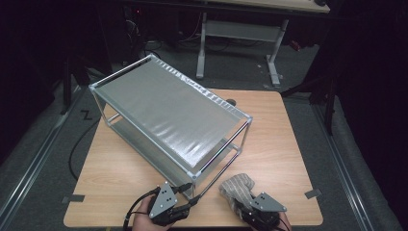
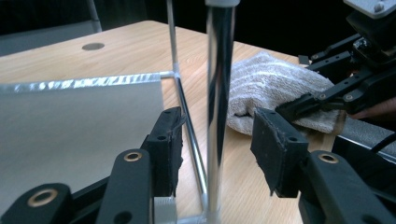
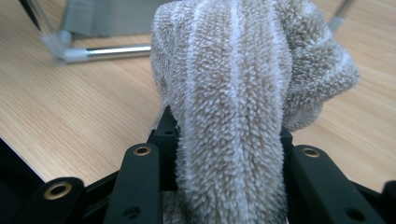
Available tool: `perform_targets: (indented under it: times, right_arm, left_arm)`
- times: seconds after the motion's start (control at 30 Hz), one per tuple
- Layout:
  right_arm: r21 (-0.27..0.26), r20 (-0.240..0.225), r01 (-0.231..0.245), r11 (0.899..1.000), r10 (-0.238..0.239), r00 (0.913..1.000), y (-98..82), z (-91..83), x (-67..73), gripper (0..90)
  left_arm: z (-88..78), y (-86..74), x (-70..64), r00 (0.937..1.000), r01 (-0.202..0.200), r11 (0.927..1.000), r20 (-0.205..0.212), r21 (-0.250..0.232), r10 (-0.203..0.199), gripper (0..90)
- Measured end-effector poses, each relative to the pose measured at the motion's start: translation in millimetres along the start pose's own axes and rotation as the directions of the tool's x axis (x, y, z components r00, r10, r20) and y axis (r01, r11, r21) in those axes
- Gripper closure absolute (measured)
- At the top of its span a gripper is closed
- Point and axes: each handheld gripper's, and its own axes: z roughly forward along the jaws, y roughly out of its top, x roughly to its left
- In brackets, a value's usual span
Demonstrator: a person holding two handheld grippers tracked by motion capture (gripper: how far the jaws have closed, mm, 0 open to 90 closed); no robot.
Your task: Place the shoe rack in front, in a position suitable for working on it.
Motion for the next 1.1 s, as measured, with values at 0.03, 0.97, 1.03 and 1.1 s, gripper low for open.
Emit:
perform_targets:
  times: [0.03,0.97,1.03,1.1]
  right_arm:
    - [0.005,0.006,-0.005,1.0,0.005,1.0,-1.9,-1.5,-1.4,60.7]
    - [-0.041,-0.003,0.03,0.999,-0.03,0.9995,29.4,26.0,-1.1,60.6]
    - [-0.037,-0.013,0.04,0.998,-0.041,0.9991,36.2,37.3,-2.2,60.6]
    - [-0.024,-0.022,0.047,0.999,-0.048,0.9986,42.0,48.8,-1.4,60.6]
  left_arm:
    - [2.1,0.8,-0.4,1.0,0.001,1.0,0.006,-0.001,-0.001,54.1]
    - [-29.3,-7.5,-27.3,0.9973,-0.074,0.9972,-0.008,-0.014,0.074,78.6]
    - [-36.6,-9.7,-28.8,0.9968,-0.078,0.9969,-0.018,-0.009,0.077,78.5]
    - [-43.1,-12.2,-30.1,0.9968,-0.074,0.9972,-0.031,-0.009,0.074,78.5]
